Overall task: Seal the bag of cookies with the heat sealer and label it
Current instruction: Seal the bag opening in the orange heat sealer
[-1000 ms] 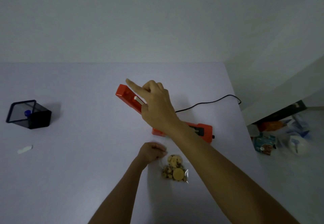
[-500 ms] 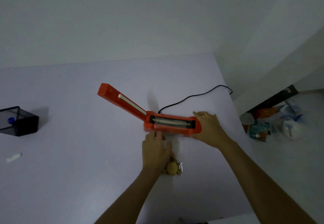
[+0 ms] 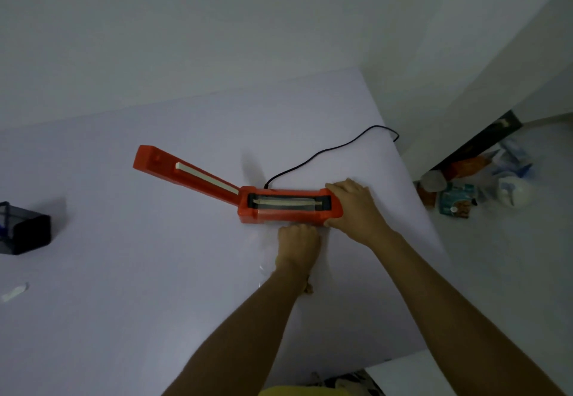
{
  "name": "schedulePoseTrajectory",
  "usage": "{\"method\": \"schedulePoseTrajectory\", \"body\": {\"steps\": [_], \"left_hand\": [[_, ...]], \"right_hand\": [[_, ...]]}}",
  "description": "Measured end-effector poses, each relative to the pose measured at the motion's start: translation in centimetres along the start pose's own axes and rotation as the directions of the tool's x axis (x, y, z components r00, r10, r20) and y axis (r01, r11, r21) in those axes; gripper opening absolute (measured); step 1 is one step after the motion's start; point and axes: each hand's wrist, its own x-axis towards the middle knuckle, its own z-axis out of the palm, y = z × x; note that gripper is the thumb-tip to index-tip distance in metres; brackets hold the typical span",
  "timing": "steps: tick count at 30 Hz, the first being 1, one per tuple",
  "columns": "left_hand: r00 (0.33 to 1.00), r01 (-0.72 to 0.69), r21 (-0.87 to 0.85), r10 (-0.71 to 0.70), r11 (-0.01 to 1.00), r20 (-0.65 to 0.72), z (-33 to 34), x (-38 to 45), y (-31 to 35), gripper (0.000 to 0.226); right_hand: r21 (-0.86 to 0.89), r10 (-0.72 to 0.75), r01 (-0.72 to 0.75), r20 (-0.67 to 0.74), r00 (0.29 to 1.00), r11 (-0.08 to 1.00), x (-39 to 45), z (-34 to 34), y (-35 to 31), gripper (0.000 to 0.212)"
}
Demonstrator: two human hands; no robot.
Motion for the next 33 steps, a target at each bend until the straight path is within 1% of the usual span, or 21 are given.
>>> {"method": "schedulePoseTrajectory", "body": {"steps": [1,2,3,5,6,7,8,10,13,18,21,25,30,33], "left_hand": [[0.999,-0.044,0.035,0.044,0.998,0.008,0.1,0.2,0.0,0.015],[0.998,-0.063,0.026,0.063,0.998,-0.012,0.2,0.5,0.1,0.017],[0.998,-0.054,-0.025,0.054,0.998,-0.018,0.1,0.7,0.1,0.018],[0.997,-0.033,-0.057,0.029,0.998,-0.067,-0.8,0.6,0.0,0.006],[0.995,-0.04,-0.08,0.032,0.996,-0.093,-0.8,0.5,0.0,0.016],[0.993,-0.069,-0.066,0.063,0.995,-0.096,-0.7,0.4,0.0,0.028],[0.993,-0.066,-0.09,0.057,0.994,-0.101,-0.7,0.3,0.0,0.036],[0.985,-0.068,-0.083,0.053,0.994,-0.164,-1.6,-0.3,-0.1,0.041],[0.979,-0.094,-0.057,0.082,0.994,-0.186,-2.6,-1.4,-0.1,0.04],[0.971,-0.07,-0.147,0.034,0.987,-0.235,-2.7,-1.4,-0.9,0.035],[0.961,-0.094,-0.188,0.04,0.978,-0.274,-3.0,-1.3,-1.4,0.03],[0.961,-0.047,-0.207,-0.012,0.977,-0.277,-4.2,-2.0,-2.1,0.033],[0.967,-0.018,-0.159,-0.023,0.987,-0.252,-4.9,-3.3,-3.4,0.039],[0.966,0.042,-0.196,-0.09,0.98,-0.241,-4.8,-3.7,-4.1,0.036]], "right_hand": [[0.002,0.005,-0.005,0.001,1.0,1.0,-0.1,0.0,0.1,0.09],[0.001,0.01,-0.01,0.001,1.0,1.0,-0.2,0.0,0.1,0.089],[-0.001,0.013,-0.013,0.003,1.0,1.0,-0.2,-0.1,0.0,0.088],[0.001,0.019,-0.019,0.007,1.0,1.0,-0.4,-0.3,-0.2,0.086],[0.006,0.021,-0.022,0.01,1.0,1.0,-0.4,-0.4,-0.2,0.086],[0.013,0.022,-0.022,0.012,1.0,1.0,-0.5,-0.5,-0.3,0.085],[0.018,0.019,-0.019,0.012,1.0,1.0,-0.5,-0.5,-0.2,0.085],[0.019,0.01,-0.011,0.011,1.0,1.0,-0.6,-0.5,-0.2,0.085],[0.015,0.011,-0.011,0.015,1.0,1.0,-0.6,-0.6,-0.1,0.085],[0.0,0.018,-0.018,0.031,0.999,1.0,-0.5,-0.8,-0.4,0.085],[0.007,0.033,-0.034,0.027,0.999,0.999,-0.6,-0.9,-0.4,0.085],[0.01,0.04,-0.041,0.013,0.999,0.999,-0.7,-0.7,-0.4,0.084],[0.01,0.039,-0.04,0.011,0.999,0.999,-0.7,-0.8,-0.5,0.084],[0.014,0.038,-0.038,0.006,0.999,0.999,-0.7,-0.9,-0.5,0.083]]}}
